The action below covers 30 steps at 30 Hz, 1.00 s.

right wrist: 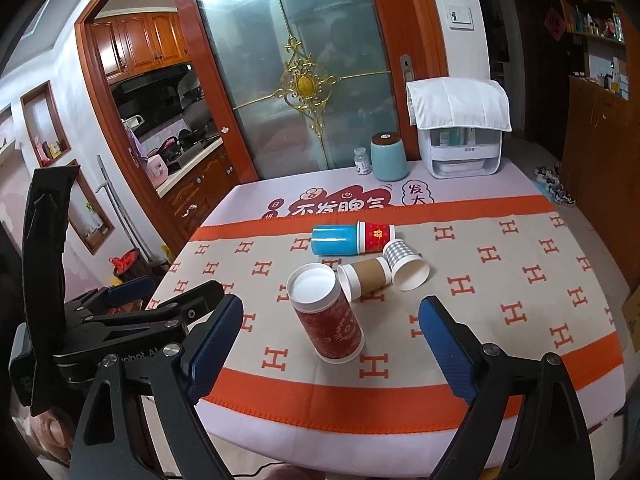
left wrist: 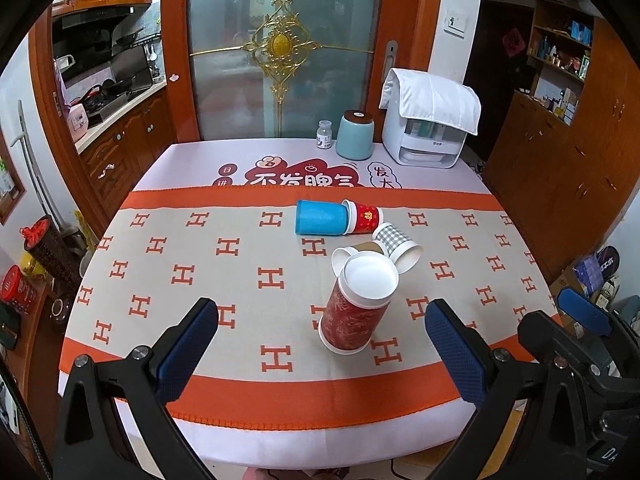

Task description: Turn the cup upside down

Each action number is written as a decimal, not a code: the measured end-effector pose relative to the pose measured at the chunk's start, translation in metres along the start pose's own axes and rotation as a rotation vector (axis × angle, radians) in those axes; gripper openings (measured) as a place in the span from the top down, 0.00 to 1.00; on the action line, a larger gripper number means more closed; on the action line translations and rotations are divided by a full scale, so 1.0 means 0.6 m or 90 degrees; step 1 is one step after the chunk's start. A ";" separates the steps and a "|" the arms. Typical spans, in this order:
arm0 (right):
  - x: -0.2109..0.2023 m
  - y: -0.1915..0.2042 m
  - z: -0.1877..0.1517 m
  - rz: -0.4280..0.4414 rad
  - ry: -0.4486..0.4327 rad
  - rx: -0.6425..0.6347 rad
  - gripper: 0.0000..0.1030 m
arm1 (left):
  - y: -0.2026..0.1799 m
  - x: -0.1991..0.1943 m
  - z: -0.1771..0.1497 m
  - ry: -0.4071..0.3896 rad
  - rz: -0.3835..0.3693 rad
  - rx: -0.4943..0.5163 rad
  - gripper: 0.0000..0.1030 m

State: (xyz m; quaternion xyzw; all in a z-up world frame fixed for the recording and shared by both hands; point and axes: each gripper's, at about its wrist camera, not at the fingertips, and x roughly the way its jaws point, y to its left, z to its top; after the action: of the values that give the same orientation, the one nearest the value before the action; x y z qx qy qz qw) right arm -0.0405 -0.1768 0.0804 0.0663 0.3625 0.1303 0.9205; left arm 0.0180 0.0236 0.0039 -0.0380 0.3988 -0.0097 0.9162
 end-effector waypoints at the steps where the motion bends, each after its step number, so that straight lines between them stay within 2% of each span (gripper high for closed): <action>1: -0.001 -0.001 0.000 -0.001 0.000 0.000 0.12 | -0.004 -0.001 0.000 -0.002 0.001 0.002 0.01; 10: 0.004 -0.010 0.002 -0.007 0.009 0.005 0.12 | -0.024 -0.002 0.002 -0.005 0.003 0.010 0.01; 30: 0.004 -0.016 -0.001 -0.008 0.013 0.009 0.12 | -0.025 -0.003 0.001 -0.005 0.005 0.008 0.01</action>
State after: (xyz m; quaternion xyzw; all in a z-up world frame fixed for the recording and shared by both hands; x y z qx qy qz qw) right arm -0.0373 -0.1852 0.0764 0.0692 0.3735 0.1223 0.9169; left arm 0.0172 0.0091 0.0069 -0.0306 0.3950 -0.0081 0.9181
